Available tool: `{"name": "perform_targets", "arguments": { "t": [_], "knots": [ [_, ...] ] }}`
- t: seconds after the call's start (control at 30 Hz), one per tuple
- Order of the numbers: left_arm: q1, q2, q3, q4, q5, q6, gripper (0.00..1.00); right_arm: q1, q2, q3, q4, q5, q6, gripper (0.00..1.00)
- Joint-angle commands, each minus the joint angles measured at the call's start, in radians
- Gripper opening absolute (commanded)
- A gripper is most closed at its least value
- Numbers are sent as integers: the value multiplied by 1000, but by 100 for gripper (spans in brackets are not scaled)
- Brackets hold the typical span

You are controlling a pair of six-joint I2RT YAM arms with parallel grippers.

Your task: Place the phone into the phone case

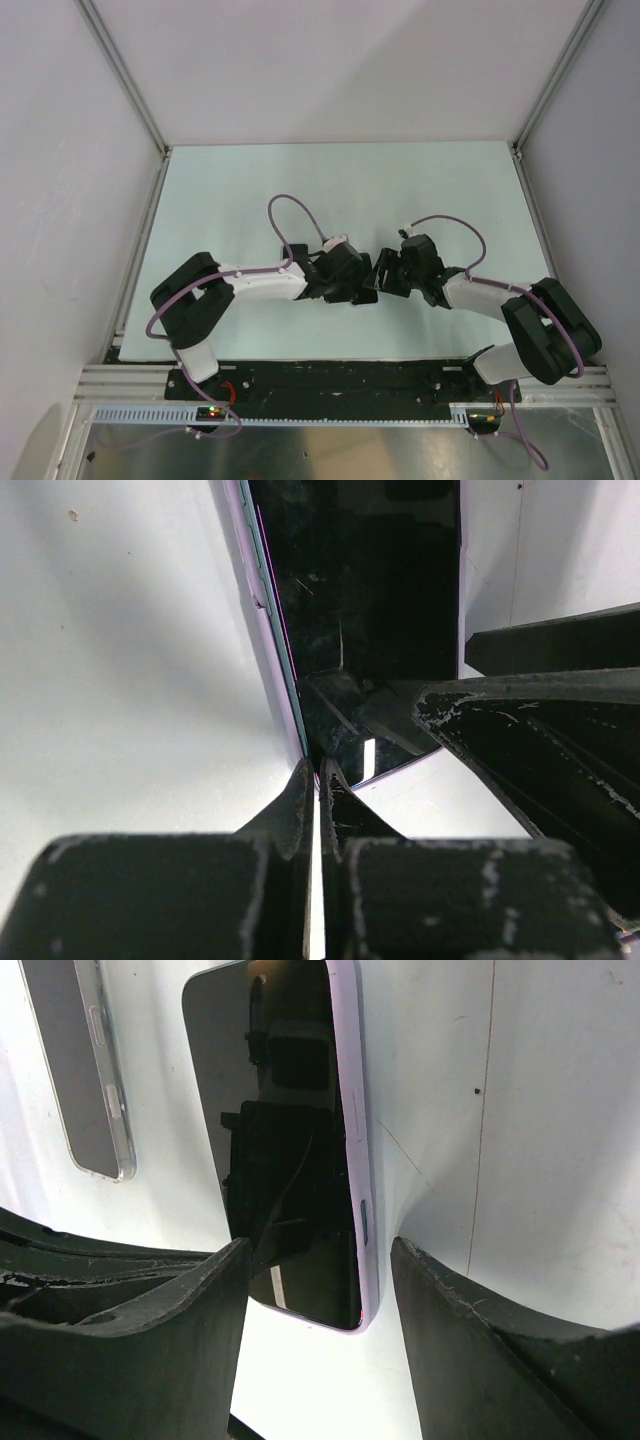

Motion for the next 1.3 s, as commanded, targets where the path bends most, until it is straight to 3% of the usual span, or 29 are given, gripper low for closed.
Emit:
{"name": "perform_targets", "arguments": {
  "t": [0.0,0.27,0.9,1.27],
  "knots": [
    [-41,124,-15,20,-5,3,0,8,8,-24,-6,24,11,63],
    [-64,181,-24,20,-10,-10,0,15,-19,-22,-28,52,5,63],
    [-120,232,-94,10,-81,-50,0,82,-46,115,-246,291,-39,63],
    [-164,287,-116,11,-124,-57,0,88,-2,165,-271,313,-50,64]
  ]
}}
